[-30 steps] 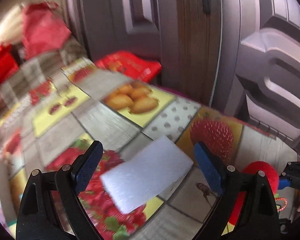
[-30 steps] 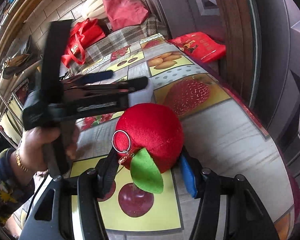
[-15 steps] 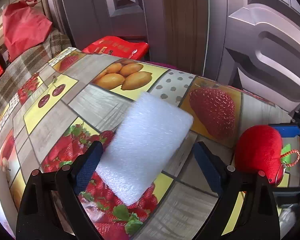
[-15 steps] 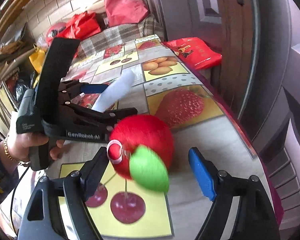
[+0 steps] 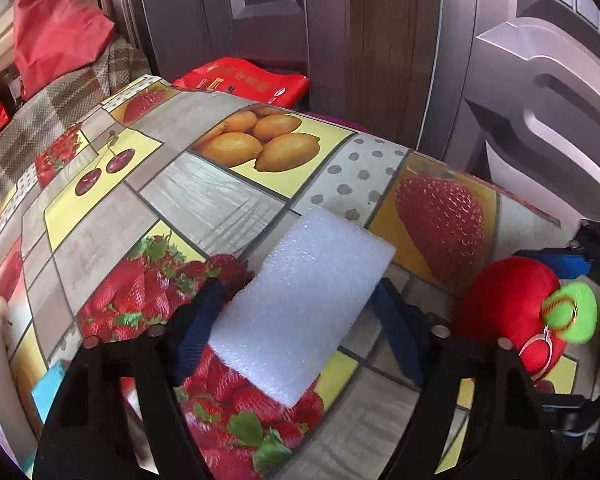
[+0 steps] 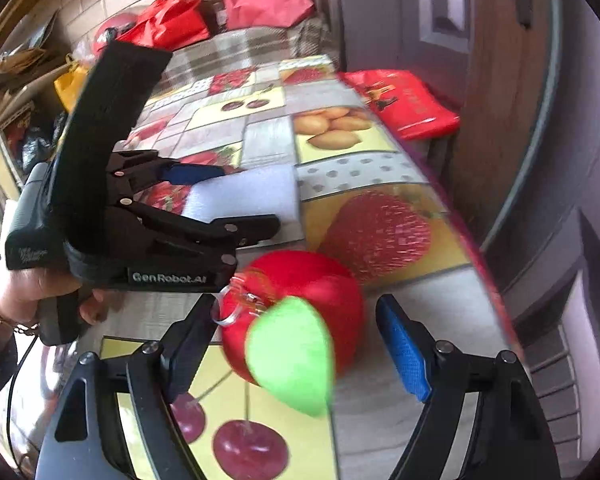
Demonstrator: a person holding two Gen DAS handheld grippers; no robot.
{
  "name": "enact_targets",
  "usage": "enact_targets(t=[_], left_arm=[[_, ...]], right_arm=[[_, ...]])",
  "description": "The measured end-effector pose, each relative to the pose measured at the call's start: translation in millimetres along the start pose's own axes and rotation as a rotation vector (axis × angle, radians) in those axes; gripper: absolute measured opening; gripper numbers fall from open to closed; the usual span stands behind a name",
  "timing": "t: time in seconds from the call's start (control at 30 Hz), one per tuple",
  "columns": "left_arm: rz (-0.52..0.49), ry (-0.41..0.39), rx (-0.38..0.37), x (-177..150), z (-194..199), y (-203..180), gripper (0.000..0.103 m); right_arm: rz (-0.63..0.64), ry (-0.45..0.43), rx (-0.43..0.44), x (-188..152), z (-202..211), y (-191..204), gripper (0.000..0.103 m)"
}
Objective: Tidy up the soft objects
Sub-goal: 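Carry the foam block and apple plush with both grippers over the white box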
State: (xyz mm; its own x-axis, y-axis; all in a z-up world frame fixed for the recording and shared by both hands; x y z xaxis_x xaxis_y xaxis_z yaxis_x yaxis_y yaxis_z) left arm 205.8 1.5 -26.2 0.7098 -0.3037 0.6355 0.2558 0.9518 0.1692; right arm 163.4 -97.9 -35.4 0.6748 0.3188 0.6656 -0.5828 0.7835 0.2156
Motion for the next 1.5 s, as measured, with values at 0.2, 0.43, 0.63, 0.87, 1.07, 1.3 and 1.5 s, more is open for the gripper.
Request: enact_targets(t=[0.2, 0.43, 0.63, 0.87, 1.07, 1.3, 1.5], left_arm=[[0.057, -0.03, 0.041, -24.5, 26.4, -5.3, 0.071], [0.084, -0.134, 0.106, -56.6, 79.2, -25.1, 0.071], [0.116, -0.216, 0.207, -94.7, 131.4, -22.7, 0.071], [0.253, -0.231, 0.341, -157.9, 181.8, 18.2, 0.071], [0.37, -0.236, 0.454, -210.2, 220.5, 52.7, 0.071], [0.5, -0.243, 0.555, -259.3, 252.3, 92.2, 0.072], [0.586, -0.236, 0.622, -287.4, 266.4, 116.9, 0.072]], right_arm=[[-0.012, -0.033, 0.025, -3.8, 11.8, 0.8, 0.058], [-0.144, -0.229, 0.084, 27.2, 50.0, 4.6, 0.059], [-0.134, -0.302, 0.098, 27.7, 35.3, 39.2, 0.059], [-0.087, -0.255, 0.182, 10.2, 12.7, 90.6, 0.059], [0.057, -0.262, 0.229, -1.0, 10.5, 153.1, 0.059], [0.249, -0.304, 0.299, -22.0, 12.6, 227.5, 0.059], [0.324, -0.281, 0.335, -30.7, 4.8, 258.3, 0.058]])
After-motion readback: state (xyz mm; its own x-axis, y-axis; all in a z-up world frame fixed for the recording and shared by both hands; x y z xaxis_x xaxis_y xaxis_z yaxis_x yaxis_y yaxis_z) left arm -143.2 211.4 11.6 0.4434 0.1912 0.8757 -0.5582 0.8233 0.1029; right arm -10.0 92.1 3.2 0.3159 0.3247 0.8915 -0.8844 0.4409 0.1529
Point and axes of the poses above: each gripper's, at about its wrist camera, not at the fingertips, and z roughly against the way its jaws point, y to its left, x to its top, the point moved 5 cm from there along -z, roughly the way its jaws point, and after that the axes turned 9 degrees about -z, right-handed, at the moved point
